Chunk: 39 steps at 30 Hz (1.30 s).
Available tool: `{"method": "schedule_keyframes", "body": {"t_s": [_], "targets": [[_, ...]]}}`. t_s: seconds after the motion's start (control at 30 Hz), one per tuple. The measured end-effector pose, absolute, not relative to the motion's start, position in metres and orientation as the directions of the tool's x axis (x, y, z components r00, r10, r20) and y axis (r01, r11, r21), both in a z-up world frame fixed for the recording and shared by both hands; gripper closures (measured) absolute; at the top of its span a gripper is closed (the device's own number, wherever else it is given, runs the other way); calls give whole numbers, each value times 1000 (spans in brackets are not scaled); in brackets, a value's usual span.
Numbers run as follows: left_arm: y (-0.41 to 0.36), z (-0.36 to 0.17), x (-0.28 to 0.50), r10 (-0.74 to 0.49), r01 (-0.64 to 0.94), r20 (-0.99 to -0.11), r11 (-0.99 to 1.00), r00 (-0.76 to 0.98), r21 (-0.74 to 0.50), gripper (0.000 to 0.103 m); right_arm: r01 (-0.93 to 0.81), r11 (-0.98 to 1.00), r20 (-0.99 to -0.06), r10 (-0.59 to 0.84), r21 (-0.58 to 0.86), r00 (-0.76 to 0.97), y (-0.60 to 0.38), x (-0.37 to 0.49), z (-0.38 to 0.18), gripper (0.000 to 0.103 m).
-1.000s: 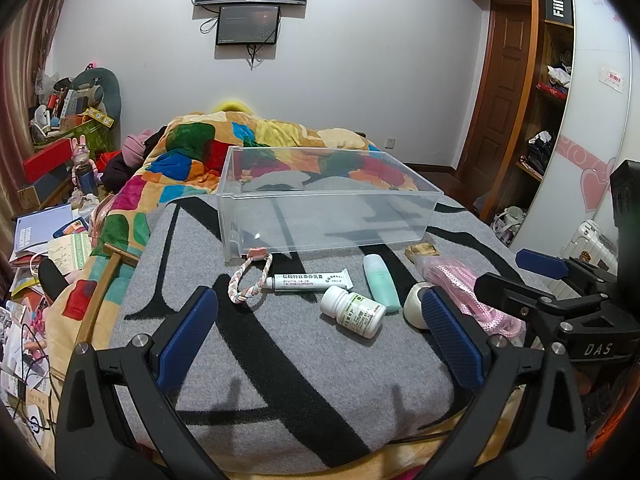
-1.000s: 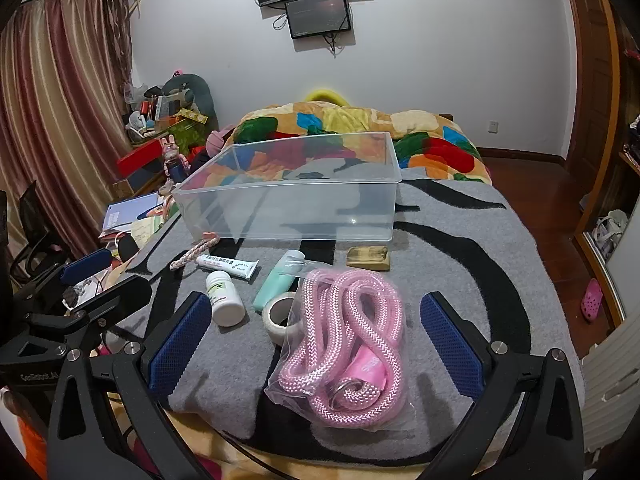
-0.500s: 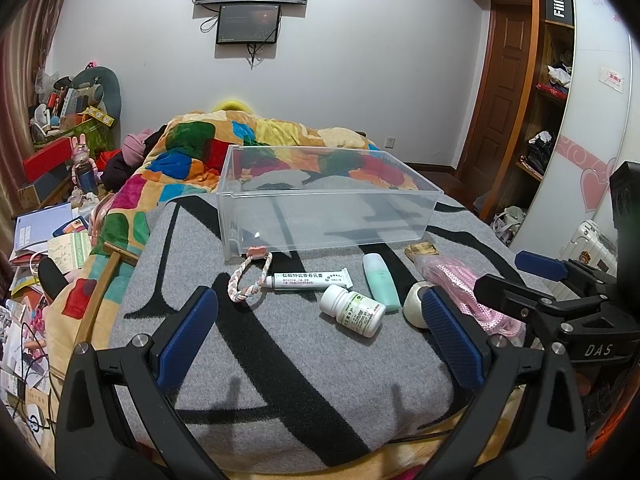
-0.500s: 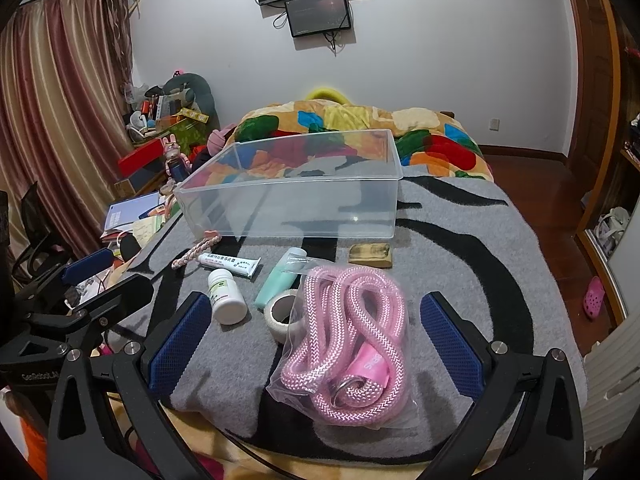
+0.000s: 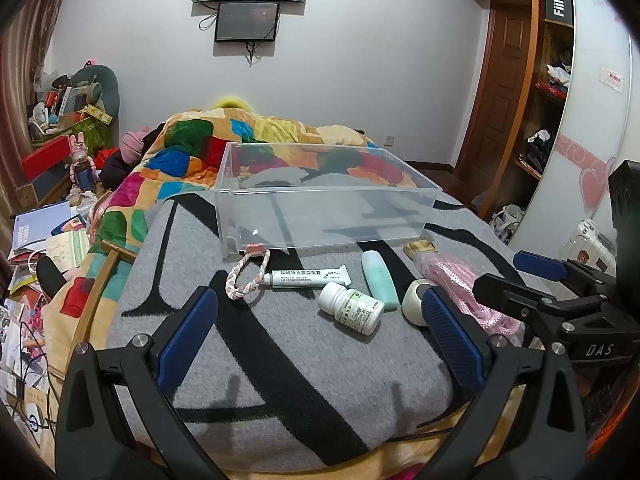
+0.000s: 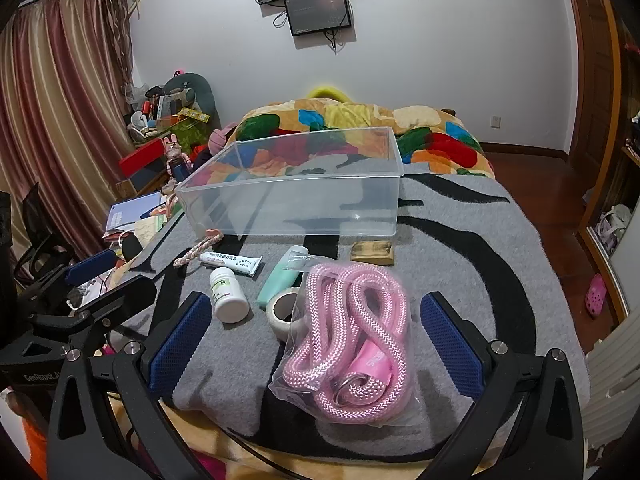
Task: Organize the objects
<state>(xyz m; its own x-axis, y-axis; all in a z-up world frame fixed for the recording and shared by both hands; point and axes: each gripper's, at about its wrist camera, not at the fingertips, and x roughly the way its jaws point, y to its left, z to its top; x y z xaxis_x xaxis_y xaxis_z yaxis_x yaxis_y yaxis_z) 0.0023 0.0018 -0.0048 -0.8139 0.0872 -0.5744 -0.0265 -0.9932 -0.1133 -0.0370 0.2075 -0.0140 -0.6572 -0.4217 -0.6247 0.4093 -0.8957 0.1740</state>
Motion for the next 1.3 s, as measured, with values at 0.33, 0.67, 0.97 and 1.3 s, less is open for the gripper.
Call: {"method": "schedule_keyframes", "body": {"t_s": [0.33,0.67,0.97,1.3], "targets": [[3,-6,3,82,-21,-576,-994,-814,-110,0,410,-894,-626,-425,178,-654,208,-37,-14,0],[3,-6,2,82,-21,-577,-994,-813,-111,0,410,-894,-627,-426,181,-653,208,-36,-14,0],[4,-7,2,85,-23,-579,-993,-811,-113,0,411,-892,-628,-430,186,-649,207,-37,-14,0],[5,-11,0,133,-62,-594,-988,-793,-140,8,416,-885,-636,-447,211,-628,206,-37,-18,0]]}}
